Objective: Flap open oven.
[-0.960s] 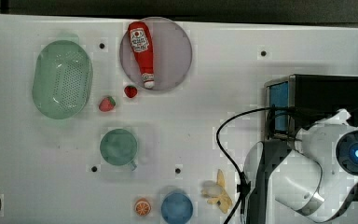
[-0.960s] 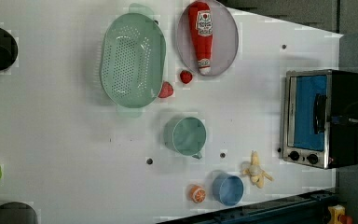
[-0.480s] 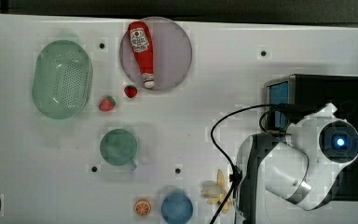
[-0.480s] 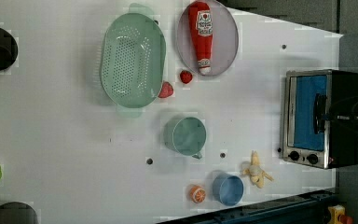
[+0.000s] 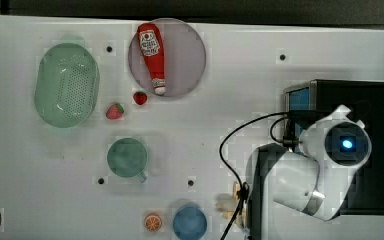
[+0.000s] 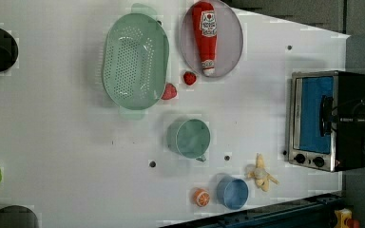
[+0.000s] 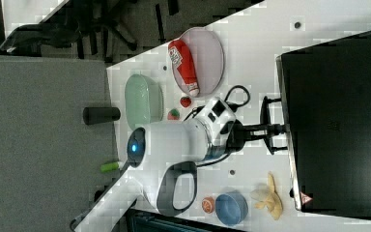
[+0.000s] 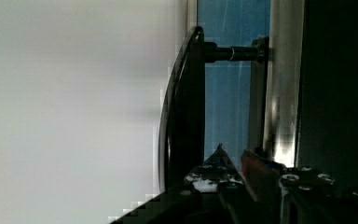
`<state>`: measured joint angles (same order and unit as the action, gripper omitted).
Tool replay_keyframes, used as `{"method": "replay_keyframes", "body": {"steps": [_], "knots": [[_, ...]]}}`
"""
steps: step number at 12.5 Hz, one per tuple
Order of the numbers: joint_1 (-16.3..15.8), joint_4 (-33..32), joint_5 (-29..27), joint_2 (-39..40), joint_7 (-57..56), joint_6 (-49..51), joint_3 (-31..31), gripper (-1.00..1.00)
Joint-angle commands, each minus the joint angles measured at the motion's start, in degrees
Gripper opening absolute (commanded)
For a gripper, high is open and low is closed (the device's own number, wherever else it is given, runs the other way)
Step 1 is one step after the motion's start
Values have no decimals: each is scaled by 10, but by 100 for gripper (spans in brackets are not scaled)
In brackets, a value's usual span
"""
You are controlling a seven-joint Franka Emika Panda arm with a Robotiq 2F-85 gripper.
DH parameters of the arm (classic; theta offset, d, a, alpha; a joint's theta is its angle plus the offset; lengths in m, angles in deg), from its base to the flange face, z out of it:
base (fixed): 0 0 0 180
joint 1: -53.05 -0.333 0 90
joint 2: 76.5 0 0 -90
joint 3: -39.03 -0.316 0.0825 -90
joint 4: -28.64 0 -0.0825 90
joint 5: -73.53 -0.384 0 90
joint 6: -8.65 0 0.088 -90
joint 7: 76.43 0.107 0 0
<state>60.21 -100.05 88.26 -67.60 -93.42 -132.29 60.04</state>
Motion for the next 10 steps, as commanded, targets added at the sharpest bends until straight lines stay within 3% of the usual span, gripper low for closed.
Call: {"method": "replay_keyframes", "body": {"steps": [1, 10], "knots": [[-31, -16, 56, -2, 117, 10, -34, -65], [-81, -19, 250, 69, 379, 52, -105, -65]]}}
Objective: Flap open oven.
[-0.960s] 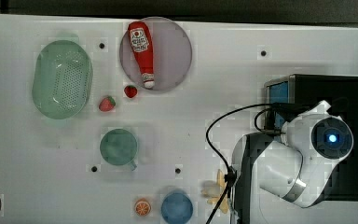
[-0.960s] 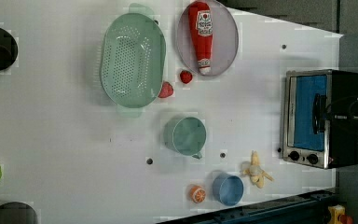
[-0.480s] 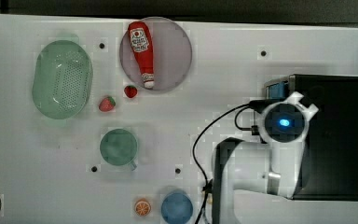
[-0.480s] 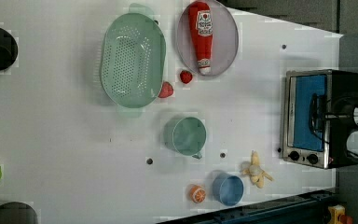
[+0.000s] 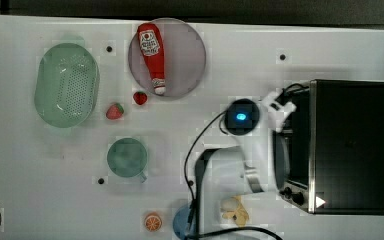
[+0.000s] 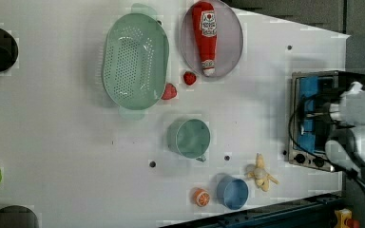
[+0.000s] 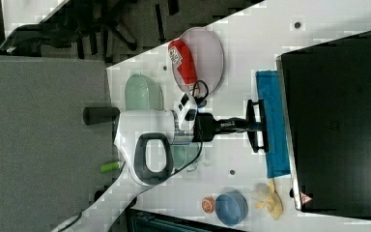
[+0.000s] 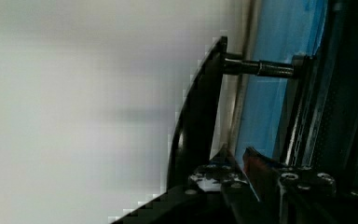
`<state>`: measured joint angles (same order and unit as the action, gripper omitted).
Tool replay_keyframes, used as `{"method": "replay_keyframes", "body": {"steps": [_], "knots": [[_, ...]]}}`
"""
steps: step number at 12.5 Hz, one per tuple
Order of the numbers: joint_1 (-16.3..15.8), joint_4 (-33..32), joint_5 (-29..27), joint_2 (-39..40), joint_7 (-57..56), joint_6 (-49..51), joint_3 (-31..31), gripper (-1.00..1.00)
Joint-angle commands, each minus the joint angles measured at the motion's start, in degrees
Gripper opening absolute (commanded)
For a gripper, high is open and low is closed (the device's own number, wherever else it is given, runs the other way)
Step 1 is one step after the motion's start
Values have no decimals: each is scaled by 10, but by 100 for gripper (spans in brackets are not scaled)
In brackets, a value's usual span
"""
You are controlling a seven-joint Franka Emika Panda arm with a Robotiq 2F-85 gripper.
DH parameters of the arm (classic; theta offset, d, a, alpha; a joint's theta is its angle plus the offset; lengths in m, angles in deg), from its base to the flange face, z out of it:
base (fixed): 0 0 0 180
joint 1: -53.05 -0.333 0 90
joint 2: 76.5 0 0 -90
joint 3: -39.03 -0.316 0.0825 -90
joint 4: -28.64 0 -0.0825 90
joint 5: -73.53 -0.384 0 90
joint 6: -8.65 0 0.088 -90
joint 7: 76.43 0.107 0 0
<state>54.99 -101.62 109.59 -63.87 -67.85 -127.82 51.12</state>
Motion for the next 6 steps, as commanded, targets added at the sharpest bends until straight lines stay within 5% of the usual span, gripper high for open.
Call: {"method": "replay_keyframes", "body": {"steps": [1, 6], "knots": [[-38, 0, 65, 47, 167, 15, -23, -65], [-88, 32, 158, 152, 372, 42, -41, -65]]}}
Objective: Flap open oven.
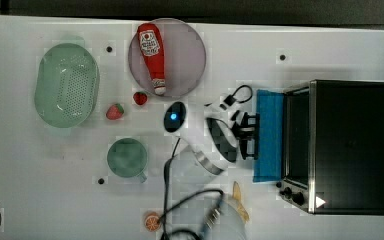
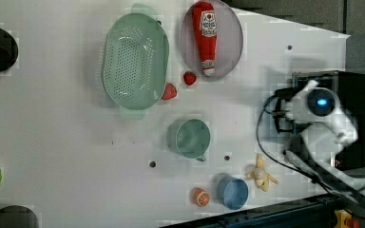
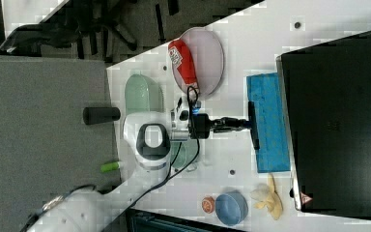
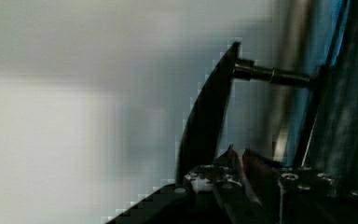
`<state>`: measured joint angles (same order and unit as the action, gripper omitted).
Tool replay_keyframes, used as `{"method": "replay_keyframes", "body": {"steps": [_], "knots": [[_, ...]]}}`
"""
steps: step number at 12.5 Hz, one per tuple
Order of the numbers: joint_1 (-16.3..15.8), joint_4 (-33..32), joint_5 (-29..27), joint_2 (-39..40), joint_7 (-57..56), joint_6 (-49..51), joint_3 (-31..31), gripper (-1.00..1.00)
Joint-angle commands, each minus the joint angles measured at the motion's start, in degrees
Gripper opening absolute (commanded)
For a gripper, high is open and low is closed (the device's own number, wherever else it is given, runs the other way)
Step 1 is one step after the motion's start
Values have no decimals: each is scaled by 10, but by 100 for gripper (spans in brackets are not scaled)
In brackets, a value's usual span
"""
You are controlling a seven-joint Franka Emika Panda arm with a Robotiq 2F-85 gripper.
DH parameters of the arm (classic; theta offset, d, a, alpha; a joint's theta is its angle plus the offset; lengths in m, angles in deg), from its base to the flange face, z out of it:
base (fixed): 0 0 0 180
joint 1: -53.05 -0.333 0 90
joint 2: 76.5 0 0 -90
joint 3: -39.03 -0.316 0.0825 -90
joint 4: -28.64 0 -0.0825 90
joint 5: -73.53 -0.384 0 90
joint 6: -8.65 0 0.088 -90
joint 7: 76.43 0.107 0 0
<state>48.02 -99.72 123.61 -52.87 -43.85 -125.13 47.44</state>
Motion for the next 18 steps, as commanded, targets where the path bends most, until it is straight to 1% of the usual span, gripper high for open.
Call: {"method": "replay_keyframes", "body": {"steps": [1, 3, 5, 7, 9, 10, 13, 16, 17, 18], "knots": [[-25, 22, 21, 63, 155, 15, -4, -65], [-37, 36, 21, 89, 162, 16, -5, -65], [-44, 49, 20, 82, 162, 22, -5, -65], [-45, 63, 12, 58, 162, 20, -6, -65], [-45, 73, -32, 16, 162, 19, -6, -65], [-44, 74, -75, -10, 162, 20, -6, -65], [-40, 74, -233, -86, 162, 26, -3, -65], [-39, 75, -385, -163, 162, 67, 5, -65], [-38, 78, -431, -192, 162, 85, 9, -65], [-38, 84, -463, -222, 162, 105, 14, -65]]}}
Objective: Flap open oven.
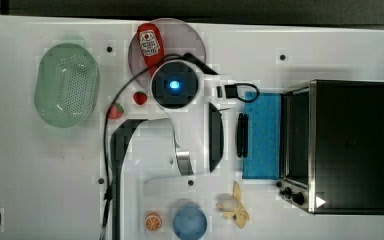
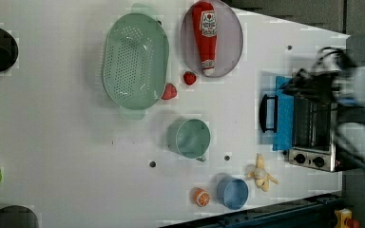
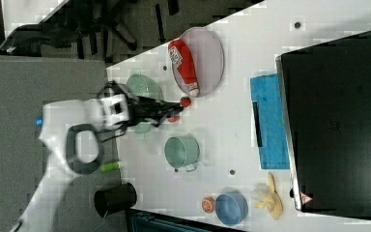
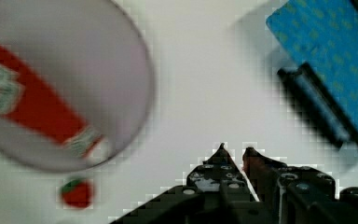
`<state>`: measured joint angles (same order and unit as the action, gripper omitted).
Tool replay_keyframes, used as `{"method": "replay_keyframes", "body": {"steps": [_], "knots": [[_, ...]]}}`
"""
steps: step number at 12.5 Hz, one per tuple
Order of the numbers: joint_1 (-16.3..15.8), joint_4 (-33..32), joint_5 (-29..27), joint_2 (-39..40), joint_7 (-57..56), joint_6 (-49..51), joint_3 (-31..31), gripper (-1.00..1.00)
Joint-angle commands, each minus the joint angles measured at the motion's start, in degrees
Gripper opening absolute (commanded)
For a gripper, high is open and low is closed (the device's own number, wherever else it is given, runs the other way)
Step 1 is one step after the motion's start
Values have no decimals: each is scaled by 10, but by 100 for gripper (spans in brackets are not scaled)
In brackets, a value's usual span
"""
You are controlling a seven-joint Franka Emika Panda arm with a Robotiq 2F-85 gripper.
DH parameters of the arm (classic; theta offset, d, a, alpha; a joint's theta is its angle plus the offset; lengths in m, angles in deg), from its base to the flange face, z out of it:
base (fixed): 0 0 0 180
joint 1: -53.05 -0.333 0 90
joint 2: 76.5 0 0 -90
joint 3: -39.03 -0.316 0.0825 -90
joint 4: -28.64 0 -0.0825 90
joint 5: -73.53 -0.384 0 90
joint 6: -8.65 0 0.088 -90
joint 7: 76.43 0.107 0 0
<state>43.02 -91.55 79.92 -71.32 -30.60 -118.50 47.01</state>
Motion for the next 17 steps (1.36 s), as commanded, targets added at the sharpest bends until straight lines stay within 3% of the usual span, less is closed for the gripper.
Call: {"method": "replay_keyframes", "body": {"steps": [1, 8, 17], "knots": [[12, 8, -38, -66, 30, 67, 23, -65], [9, 85, -38, -180, 76, 329, 22, -65], [10, 94, -38, -178, 76, 330, 22, -65]]}}
